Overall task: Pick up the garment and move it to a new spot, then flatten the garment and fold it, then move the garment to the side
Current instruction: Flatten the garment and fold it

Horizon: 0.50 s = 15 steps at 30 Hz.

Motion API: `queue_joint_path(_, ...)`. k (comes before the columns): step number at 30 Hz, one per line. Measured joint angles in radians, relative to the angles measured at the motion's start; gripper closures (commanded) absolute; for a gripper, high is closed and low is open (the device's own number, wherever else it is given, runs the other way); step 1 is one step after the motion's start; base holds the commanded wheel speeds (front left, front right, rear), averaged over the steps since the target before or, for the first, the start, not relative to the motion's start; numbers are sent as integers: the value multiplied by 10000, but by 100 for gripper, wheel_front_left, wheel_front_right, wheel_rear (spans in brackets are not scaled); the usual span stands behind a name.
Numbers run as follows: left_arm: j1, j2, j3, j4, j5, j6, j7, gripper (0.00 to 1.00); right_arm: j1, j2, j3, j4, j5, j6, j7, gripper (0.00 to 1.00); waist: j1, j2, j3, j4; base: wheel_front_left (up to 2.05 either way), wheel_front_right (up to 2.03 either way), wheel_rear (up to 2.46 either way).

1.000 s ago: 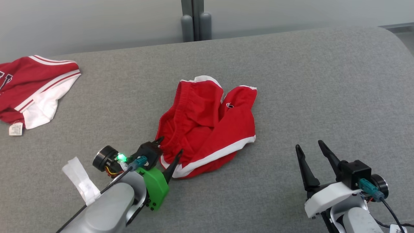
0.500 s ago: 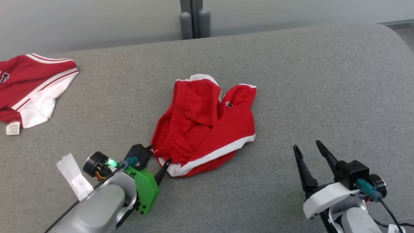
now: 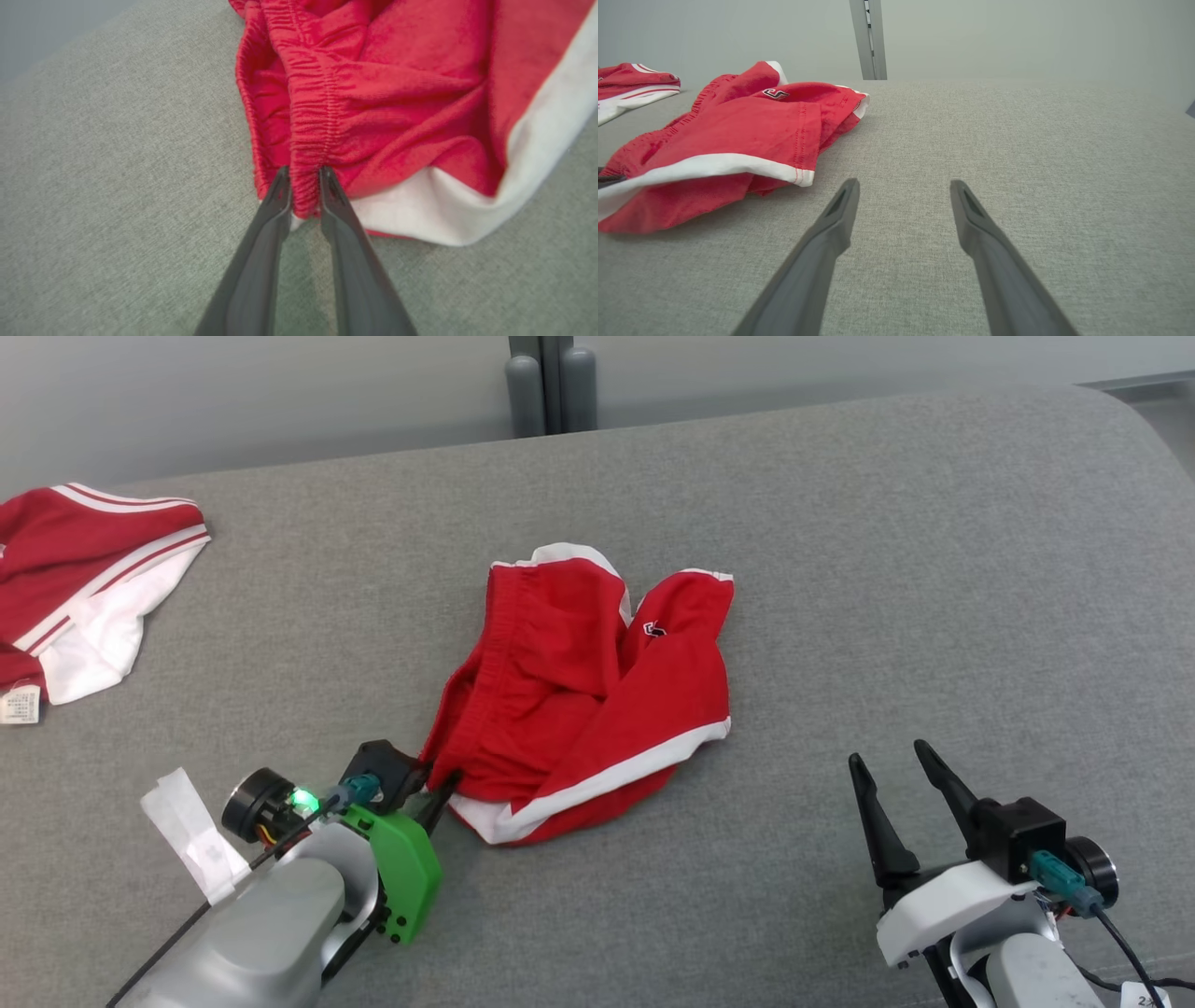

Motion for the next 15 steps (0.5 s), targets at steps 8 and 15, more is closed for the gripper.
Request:
queue_joint_path(8,-1,81,732,-249,-460,36,-349,100,-569,4,656,539,-370,0,0,0,0,0,102,185,0,0,0)
queue_joint_path(15,594,144,2431,-1806,-190,449,-408,100,-1738,0,1407,1908,226,0,0,0,0,0,201,464,0,0,0)
